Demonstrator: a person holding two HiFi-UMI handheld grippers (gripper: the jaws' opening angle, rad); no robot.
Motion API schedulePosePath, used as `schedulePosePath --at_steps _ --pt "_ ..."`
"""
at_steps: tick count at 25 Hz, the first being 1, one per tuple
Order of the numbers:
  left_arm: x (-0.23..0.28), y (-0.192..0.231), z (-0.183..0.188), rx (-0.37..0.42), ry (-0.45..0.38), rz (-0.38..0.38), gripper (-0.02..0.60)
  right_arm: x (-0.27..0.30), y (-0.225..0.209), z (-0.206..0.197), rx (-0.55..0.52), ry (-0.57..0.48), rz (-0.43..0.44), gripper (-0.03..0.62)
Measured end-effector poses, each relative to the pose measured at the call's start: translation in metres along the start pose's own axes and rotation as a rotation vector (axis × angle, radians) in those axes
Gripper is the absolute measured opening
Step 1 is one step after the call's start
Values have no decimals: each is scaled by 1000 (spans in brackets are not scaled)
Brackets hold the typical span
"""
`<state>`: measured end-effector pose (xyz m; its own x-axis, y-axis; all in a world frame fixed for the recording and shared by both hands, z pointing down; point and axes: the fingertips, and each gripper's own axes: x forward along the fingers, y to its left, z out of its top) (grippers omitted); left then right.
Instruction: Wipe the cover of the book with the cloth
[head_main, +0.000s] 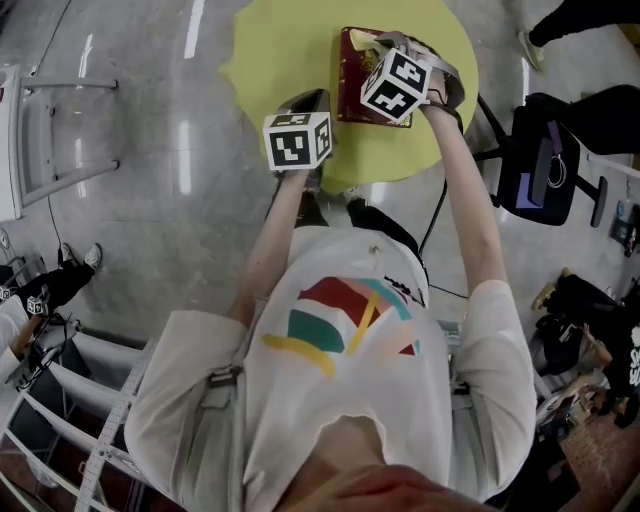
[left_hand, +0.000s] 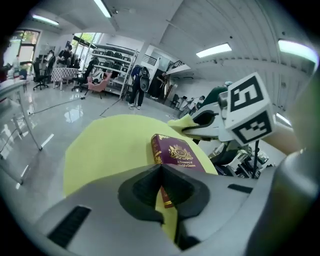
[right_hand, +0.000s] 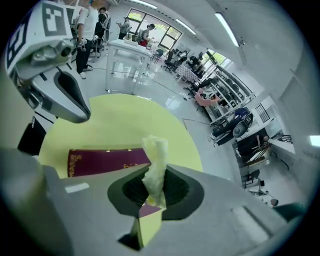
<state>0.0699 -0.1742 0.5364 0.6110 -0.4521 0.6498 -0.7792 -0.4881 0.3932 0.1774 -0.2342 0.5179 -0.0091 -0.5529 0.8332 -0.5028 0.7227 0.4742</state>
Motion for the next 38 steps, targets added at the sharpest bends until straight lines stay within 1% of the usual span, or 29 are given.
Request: schedulePosePath --at_steps 2,5,8,14,19,23,27,32,35,38 --pt "-9 3 8 5 -30 3 15 14 -7 1 -18 28 1 29" --pt "-23 10 18 7 -74 -6 15 32 -10 10 -28 42 25 29" --pt "-36 19 21 10 -102 7 14 51 -11 14 -53 67 44 29" --pt "-51 36 8 -20 -106 50 14 78 -9 14 -96 120 71 29" --pt "-59 51 3 -39 -112 69 14 78 2 16 -113 131 78 29" --pt "-62 52 3 -45 -123 71 14 64 26 12 -83 122 100 29" --pt "-64 47 9 -30 -141 61 15 45 59 4 -121 133 105 29" --pt "-66 37 16 -13 -158 42 14 17 105 -3 -84 111 142 29" --pt "-68 32 22 2 -175 32 14 5 130 -15 -106 129 134 29" --pt "-73 27 27 13 -190 24 14 -10 154 -17 -105 126 152 29"
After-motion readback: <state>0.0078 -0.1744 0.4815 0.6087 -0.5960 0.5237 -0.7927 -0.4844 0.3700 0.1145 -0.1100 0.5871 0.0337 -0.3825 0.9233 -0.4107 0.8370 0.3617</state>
